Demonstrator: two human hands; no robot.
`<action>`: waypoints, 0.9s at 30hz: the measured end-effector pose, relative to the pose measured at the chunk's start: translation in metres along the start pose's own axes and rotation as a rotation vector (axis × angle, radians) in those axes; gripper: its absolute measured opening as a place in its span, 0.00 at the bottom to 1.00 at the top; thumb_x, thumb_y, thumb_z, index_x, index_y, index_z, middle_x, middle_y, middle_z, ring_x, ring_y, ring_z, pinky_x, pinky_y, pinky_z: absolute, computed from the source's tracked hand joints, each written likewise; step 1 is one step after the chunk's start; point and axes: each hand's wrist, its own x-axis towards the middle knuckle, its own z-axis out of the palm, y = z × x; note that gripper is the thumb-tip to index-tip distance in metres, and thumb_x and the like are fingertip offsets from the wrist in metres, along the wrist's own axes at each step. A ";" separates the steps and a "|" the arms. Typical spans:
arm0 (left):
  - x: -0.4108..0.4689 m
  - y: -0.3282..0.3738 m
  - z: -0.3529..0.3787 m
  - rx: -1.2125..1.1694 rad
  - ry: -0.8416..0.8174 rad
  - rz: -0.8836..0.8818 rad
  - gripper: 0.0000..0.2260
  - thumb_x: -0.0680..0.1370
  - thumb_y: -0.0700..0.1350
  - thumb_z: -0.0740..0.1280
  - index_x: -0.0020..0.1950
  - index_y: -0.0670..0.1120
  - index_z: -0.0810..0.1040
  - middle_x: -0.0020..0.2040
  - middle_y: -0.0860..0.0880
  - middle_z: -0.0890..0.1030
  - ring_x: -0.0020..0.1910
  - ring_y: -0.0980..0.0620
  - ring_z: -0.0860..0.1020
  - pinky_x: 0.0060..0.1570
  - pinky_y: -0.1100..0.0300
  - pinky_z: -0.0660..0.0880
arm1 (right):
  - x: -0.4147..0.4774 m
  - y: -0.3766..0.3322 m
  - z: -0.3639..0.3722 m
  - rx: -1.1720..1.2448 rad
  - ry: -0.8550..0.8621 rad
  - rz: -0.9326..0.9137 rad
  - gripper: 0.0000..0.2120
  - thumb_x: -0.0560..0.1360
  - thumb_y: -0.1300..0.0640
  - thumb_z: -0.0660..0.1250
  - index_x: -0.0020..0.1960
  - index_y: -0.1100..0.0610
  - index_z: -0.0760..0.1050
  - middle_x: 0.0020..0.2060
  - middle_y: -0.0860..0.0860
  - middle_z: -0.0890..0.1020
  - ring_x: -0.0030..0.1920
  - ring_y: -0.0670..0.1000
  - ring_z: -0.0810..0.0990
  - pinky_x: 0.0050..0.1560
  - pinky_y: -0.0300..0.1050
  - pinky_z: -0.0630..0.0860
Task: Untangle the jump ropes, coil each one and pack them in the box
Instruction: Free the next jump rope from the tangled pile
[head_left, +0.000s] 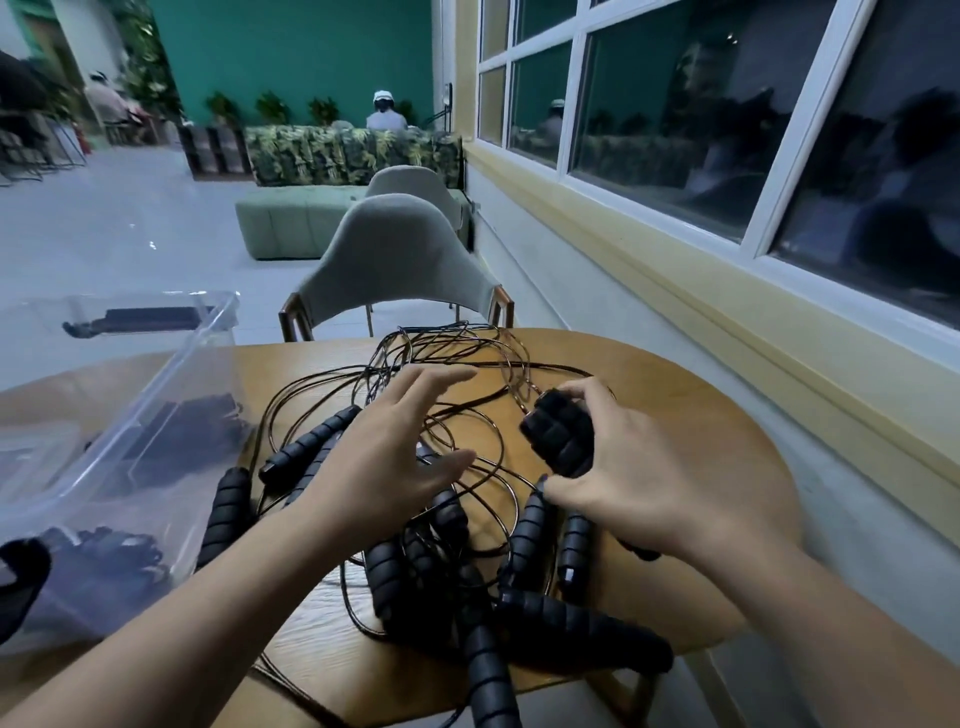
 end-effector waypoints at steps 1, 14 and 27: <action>0.000 0.003 -0.003 0.011 -0.012 0.035 0.37 0.74 0.50 0.80 0.78 0.63 0.66 0.75 0.64 0.69 0.72 0.65 0.69 0.69 0.67 0.66 | -0.002 -0.007 0.004 -0.006 -0.036 -0.041 0.33 0.65 0.44 0.77 0.65 0.37 0.63 0.52 0.41 0.80 0.50 0.45 0.80 0.46 0.45 0.79; 0.002 0.001 -0.029 -0.059 -0.193 0.052 0.10 0.74 0.44 0.75 0.53 0.53 0.79 0.39 0.55 0.80 0.37 0.55 0.77 0.36 0.60 0.72 | -0.002 -0.032 0.002 0.139 -0.246 -0.163 0.23 0.70 0.48 0.80 0.59 0.43 0.72 0.46 0.47 0.84 0.39 0.48 0.83 0.40 0.52 0.82; 0.005 -0.004 -0.044 -0.331 -0.227 -0.040 0.19 0.84 0.61 0.62 0.43 0.48 0.78 0.36 0.54 0.75 0.36 0.58 0.73 0.38 0.59 0.68 | 0.008 -0.021 -0.021 0.444 -0.324 -0.174 0.12 0.79 0.38 0.68 0.46 0.45 0.81 0.38 0.50 0.83 0.34 0.47 0.78 0.35 0.38 0.72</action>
